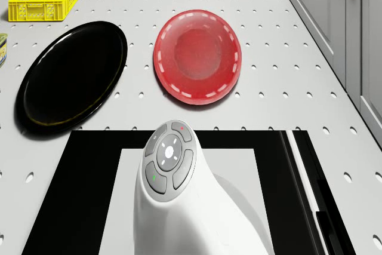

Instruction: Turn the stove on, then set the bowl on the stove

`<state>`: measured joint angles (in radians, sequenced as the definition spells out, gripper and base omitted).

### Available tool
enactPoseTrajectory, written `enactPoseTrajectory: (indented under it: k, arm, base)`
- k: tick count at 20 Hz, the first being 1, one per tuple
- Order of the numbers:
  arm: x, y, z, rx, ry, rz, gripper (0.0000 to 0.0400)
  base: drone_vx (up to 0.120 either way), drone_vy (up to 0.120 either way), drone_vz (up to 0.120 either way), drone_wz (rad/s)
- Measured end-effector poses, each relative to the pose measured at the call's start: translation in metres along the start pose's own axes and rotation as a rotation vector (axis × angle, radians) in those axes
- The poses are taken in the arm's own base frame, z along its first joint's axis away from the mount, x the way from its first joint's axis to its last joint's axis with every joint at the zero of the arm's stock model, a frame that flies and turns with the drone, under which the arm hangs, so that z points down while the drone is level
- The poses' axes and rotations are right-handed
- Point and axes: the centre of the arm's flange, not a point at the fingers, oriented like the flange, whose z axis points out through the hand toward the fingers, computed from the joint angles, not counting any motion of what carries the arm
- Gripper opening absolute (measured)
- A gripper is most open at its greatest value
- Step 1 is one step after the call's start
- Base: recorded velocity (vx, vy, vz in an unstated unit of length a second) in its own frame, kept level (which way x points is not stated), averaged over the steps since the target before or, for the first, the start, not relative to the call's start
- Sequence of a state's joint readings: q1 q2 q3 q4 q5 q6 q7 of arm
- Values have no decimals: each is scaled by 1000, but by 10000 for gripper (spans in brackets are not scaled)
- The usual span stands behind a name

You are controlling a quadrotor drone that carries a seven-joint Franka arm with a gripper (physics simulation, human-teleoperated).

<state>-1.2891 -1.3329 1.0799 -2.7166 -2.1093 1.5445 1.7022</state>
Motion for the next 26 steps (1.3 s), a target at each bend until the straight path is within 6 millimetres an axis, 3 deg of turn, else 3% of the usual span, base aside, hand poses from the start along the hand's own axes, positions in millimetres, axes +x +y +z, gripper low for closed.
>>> enactPoseTrajectory:
  k: [26]
  arm:
    - [0,0,0,0,0,0,400]
  base:
    - [120,0,0,0]
